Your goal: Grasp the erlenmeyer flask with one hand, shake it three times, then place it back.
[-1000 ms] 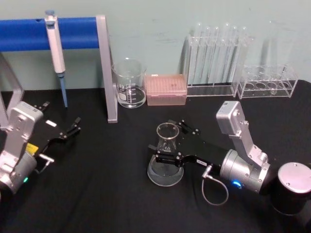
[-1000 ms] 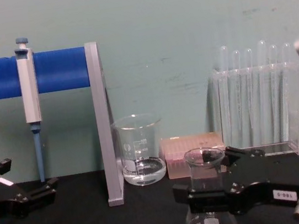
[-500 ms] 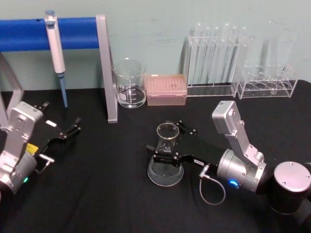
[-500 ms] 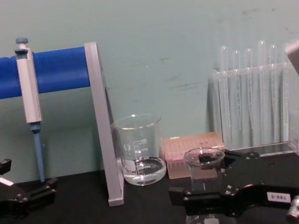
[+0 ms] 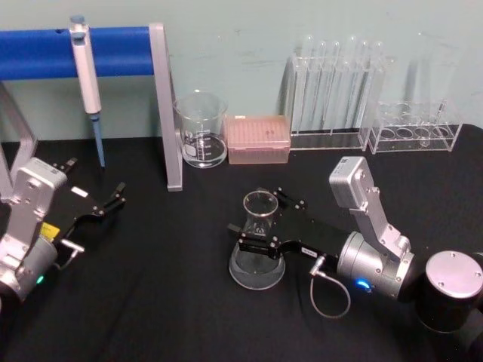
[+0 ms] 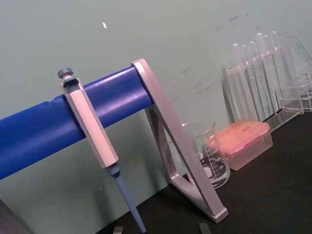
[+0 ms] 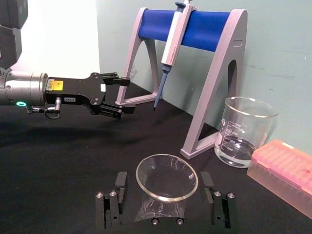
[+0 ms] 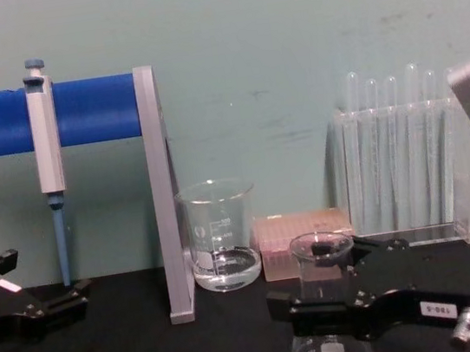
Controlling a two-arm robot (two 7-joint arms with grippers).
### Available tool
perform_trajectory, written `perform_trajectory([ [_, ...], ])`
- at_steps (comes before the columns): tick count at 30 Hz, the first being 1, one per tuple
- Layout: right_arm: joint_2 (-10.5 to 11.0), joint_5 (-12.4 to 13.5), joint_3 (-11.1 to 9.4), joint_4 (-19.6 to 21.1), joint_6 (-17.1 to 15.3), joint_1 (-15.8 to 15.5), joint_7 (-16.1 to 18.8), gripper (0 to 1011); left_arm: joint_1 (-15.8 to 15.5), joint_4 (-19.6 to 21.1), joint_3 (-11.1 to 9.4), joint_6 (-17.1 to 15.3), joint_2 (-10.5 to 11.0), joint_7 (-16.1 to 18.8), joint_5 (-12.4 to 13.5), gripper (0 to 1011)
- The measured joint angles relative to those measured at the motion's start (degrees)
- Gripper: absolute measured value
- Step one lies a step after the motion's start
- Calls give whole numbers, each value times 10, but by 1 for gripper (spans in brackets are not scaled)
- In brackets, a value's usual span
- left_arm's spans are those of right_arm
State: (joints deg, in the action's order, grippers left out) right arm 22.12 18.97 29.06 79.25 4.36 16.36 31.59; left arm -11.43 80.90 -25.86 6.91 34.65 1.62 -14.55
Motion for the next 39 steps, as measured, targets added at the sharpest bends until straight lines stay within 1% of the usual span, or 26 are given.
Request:
perform_trajectory([
  [1,0,0,0,0,0,0,0,950,0,0,0,0,0,0,0,1001],
  [3,0,0,0,0,0,0,0,909,0,0,0,0,0,0,0,1001],
  [4,0,0,0,0,0,0,0,864,0,0,0,0,0,0,0,1001],
  [7,0,0,0,0,0,0,0,795,0,0,0,0,0,0,0,1001],
  [9,0,0,0,0,0,0,0,720,0,0,0,0,0,0,0,1001],
  [13,0,1,0,0,0,0,0,622,0,0,0,0,0,0,0,1001],
  [15,0,1,0,0,0,0,1,541,0,0,0,0,0,0,0,1001],
  [18,0,1,0,0,0,0,1,461,0,0,0,0,0,0,0,1001],
  [30,0,1,0,0,0,0,1,456,0,0,0,0,0,0,0,1001],
  [39,1,6,-5,4,4,-2,2,456,0,0,0,0,0,0,0,1001],
])
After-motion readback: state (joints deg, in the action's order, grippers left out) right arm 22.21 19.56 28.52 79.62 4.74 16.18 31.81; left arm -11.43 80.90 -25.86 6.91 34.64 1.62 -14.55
